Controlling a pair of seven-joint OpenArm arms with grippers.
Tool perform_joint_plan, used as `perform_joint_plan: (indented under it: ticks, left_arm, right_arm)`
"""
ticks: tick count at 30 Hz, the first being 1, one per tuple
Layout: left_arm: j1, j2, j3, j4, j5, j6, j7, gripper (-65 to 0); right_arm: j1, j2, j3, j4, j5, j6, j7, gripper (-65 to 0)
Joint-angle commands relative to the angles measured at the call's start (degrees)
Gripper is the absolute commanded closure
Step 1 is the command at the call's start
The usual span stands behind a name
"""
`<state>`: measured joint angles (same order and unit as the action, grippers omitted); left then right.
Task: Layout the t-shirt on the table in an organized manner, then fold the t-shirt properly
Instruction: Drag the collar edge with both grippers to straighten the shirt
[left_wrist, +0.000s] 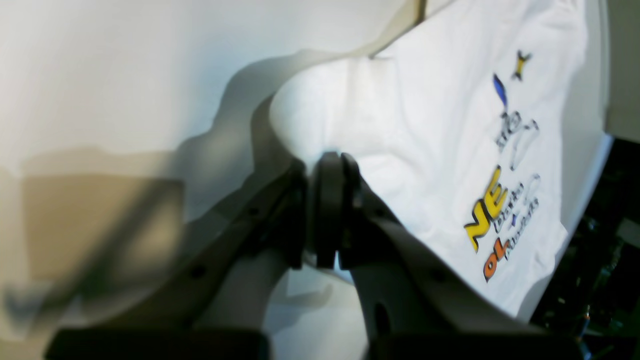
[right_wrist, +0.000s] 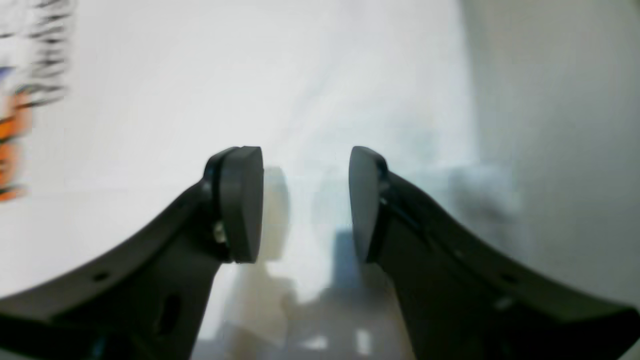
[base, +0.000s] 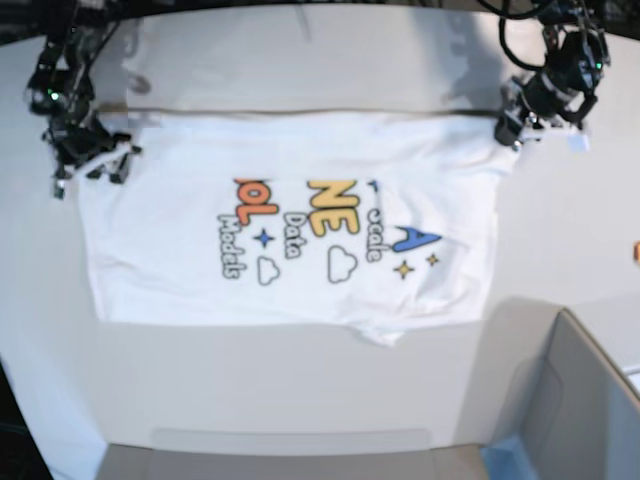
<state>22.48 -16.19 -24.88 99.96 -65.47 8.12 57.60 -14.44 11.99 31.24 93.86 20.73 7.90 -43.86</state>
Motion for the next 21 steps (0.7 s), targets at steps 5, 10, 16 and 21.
perform_joint_plan:
  ticks: [5,10,16,21]
  left_arm:
    - [2.09,-0.56,-1.89,1.09,-0.95,-0.25,0.2,-1.4]
    - [4.64,-0.56,-1.97,1.44,-0.95,-0.25,0.29,-1.4]
    - [8.07,-0.56,-2.15,3.64,-0.86,-0.25,0.29,-1.4]
    - [8.42,-0.56,-2.06,3.64,-0.86,-0.16,0.29,-1.4]
  right_arm:
    - [-0.82,0.63,0.27,-1.69,-5.65,-0.38,0.03,-28.0]
    - [-6.71,0.54,0.27,1.74,-5.48,-0.38,-0.14,-28.0]
    - [-11.89,0.63,0.36,3.15,-5.48,-0.21,-0.06,-28.0]
    - [-12.68,0.45,0.27,3.76,-5.13,-0.12,0.12,-28.0]
